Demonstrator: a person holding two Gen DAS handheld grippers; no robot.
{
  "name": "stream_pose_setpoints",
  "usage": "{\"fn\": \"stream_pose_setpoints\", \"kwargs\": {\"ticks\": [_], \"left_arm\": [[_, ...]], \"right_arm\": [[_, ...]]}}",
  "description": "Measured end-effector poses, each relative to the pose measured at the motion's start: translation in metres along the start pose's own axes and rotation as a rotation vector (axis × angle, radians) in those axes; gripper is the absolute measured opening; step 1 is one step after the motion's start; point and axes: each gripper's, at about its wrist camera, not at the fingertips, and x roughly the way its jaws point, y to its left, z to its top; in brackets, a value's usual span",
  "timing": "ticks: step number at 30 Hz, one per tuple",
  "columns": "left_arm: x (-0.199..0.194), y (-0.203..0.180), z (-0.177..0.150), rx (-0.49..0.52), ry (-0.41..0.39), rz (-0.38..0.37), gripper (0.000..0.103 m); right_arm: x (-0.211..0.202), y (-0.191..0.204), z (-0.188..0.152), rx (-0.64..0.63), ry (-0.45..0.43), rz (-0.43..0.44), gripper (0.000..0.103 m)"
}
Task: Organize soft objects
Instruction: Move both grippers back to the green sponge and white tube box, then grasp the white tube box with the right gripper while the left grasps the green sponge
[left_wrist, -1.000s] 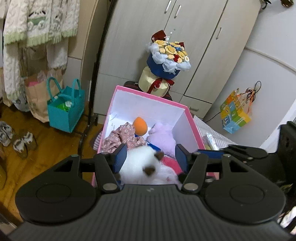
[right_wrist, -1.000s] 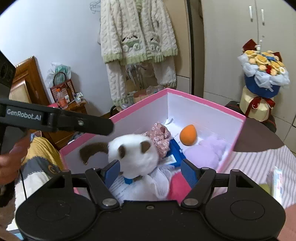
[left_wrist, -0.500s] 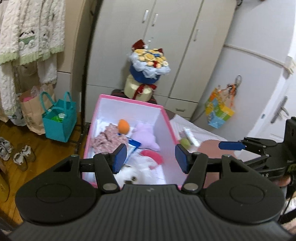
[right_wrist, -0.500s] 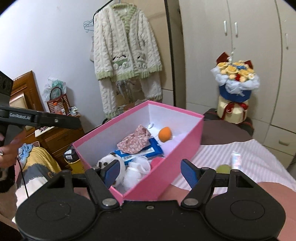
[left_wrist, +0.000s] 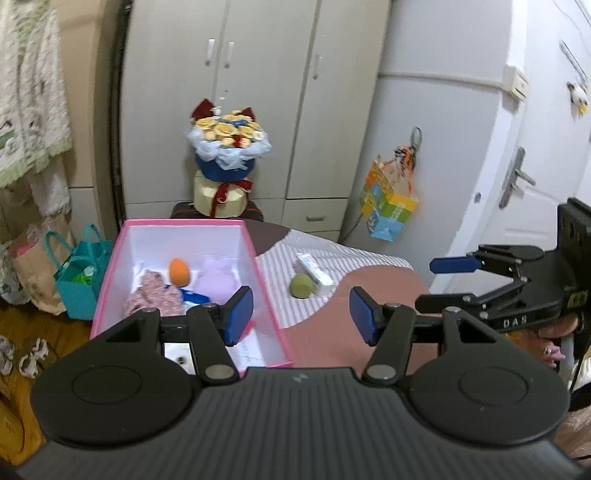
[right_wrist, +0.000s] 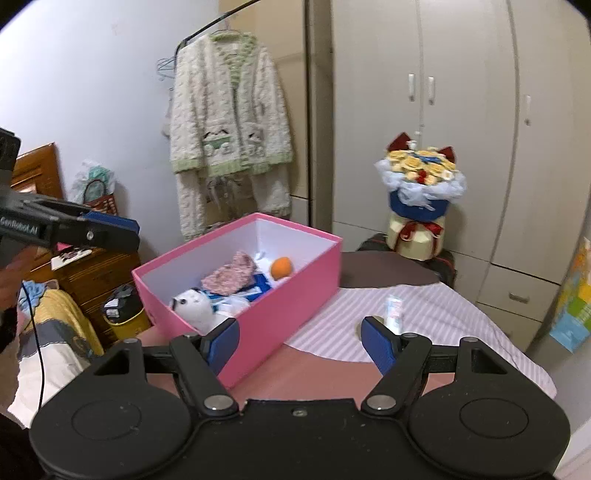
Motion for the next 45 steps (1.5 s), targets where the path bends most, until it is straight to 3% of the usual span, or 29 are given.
{"fn": "stream_pose_setpoints", "kwargs": {"ticks": [6, 14, 17, 22, 32, 38, 41, 45], "left_arm": [[0.033, -0.029, -0.002, 0.013, 0.010, -0.014, 0.057], [0.087, -0.056, -0.001, 0.015, 0.033, 0.014, 0.055], [0.110, -0.064, -0.001, 0.021, -0.007, 0.029, 0.053], [0.163, -0.068, -0.002, -0.008, -0.008, 0.079, 0.048], [0.255, -0.048, -0.014, -0.161, 0.084, 0.206, 0.041], [0.286, -0.037, -0.018, -0.207, 0.104, 0.245, 0.040], [0.293, -0.033, -0.022, -0.220, 0.105, 0.257, 0.040], [0.301, -0.026, -0.025, -0.253, 0.114, 0.251, 0.040]], "right_arm": [[-0.001, -0.029, -0.014, 0.070, 0.000, -0.029, 0.077], [0.015, -0.052, -0.026, 0.029, 0.008, -0.058, 0.076], [0.029, -0.061, -0.031, 0.009, 0.002, -0.055, 0.076], [0.081, -0.067, -0.046, -0.061, 0.046, -0.102, 0.062], [0.157, -0.090, -0.043, -0.084, 0.106, -0.058, 0.054], [0.194, -0.092, -0.045, -0.142, 0.133, -0.073, 0.050], [0.206, -0.098, -0.047, -0.136, 0.158, -0.085, 0.031], [0.209, -0.112, -0.048, -0.075, 0.152, -0.057, 0.029]]}}
